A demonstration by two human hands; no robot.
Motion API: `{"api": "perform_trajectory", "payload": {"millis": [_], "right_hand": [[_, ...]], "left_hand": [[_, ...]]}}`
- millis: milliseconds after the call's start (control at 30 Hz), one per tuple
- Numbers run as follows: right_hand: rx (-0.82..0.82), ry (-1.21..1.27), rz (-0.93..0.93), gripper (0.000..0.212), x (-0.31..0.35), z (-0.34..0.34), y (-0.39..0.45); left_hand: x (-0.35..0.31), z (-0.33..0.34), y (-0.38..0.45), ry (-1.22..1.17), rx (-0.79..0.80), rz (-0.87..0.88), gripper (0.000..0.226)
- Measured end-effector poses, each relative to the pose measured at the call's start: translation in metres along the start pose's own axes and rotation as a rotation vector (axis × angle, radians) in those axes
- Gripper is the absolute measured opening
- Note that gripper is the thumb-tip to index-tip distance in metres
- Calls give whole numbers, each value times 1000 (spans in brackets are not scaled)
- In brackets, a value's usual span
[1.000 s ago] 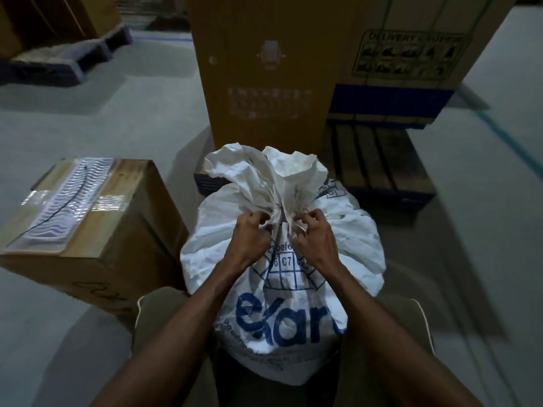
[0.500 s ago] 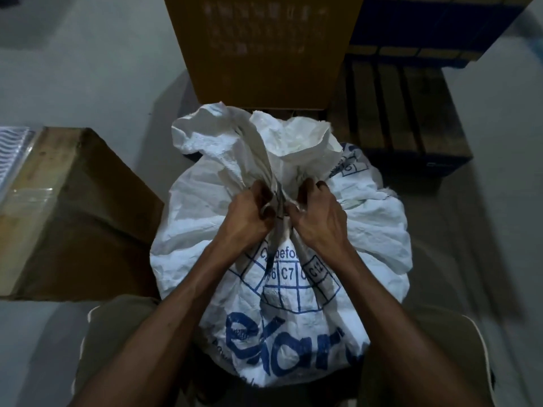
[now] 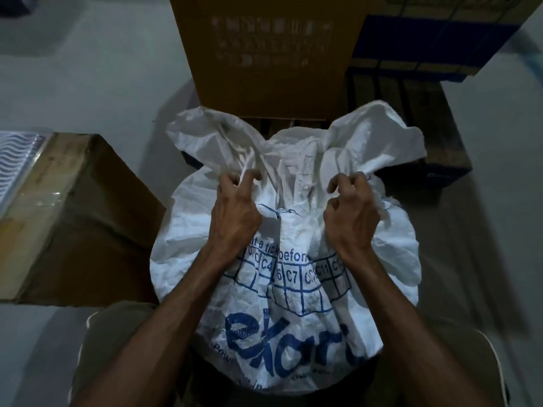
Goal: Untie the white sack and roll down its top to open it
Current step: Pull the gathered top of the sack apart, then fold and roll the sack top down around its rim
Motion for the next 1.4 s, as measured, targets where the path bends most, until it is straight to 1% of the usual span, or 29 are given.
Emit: {"api": "perform_trajectory", "payload": {"millis": [100,133,200,267,333,400,467,533,567,600,667,733,767,867,933,967,1000,1067,1133,1200,1233,1300,1367,1400], "right_hand": [[41,-202,-163,62,7,0,-13],[71,-224,-214,69,11,0,-18],[139,-237,-260,79,16,-1,-30],[165,-243,-259,92,14,-5,-41],[140,-232,-278,107,13,-15,-56],[149,-232,-297,109,8,-20,-72],[240,-273,-286,107,-2,-19,-88],[400,-339,-241,94,-8,-14,-106],[447,-328,-216,84,-7,-13,-116],[444,-297,-203,73,-5,-15,-125],[347,-286,-210,52,3,-23,-141],[259,-337,-233,40,13,-34,-153],[262,-381,-253,39,14,-35,-157],[348,-517,-323,56,4,-32,-174],[392,-442,-328,65,-6,-31,-184],[430,-386,-315,65,-10,-32,-188],[463,-349,-288,58,-12,-36,-192],[512,-249,-217,32,-16,-45,-202],[501,-115,-173,19,-21,-51,-211],[474,-19,-127,16,-28,-55,-220],[454,43,-102,20,-33,-56,-223],[440,149,-71,34,-38,-56,-224],[434,195,-67,48,-41,-55,-220],[427,199,-58,48,-41,-56,-219]], "left_hand": [[-6,0,-11,152,71,88,80],[-7,0,-15,170,96,94,82],[-8,-2,-24,159,124,74,82],[-6,-8,-35,111,117,48,80],[-1,-14,-49,71,113,16,71],[4,-21,-67,59,94,-33,56],[8,-28,-91,48,60,-82,44],[11,-33,-114,39,46,-84,37],[13,-34,-125,30,50,-84,36],[15,-36,-136,21,60,-87,36],[17,-39,-156,7,79,-90,34],[18,-38,-174,34,122,-73,28],[19,-37,-182,65,156,-61,31],[20,-37,-210,139,238,-60,49],[18,-42,-226,162,252,-48,54],[17,-44,-234,177,270,-35,56],[16,-46,-242,194,290,-22,59],[13,-50,-259,212,309,4,61],[8,-52,-273,208,257,26,55],[0,-54,-282,170,146,49,43],[-5,-54,-285,134,85,75,36],[-15,-52,-287,82,-13,169,27],[-25,-48,-285,77,-53,266,35],[-29,-46,-283,88,-58,309,44]]}}
Point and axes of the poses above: each hand's wrist, its own y-axis towards the middle knuckle, its own z-axis out of the palm, x = y × z, the point moved 5 cm from there along y, towards the middle knuckle, and after that the axes turned 2 degrees about y, right-handed, at the moved point
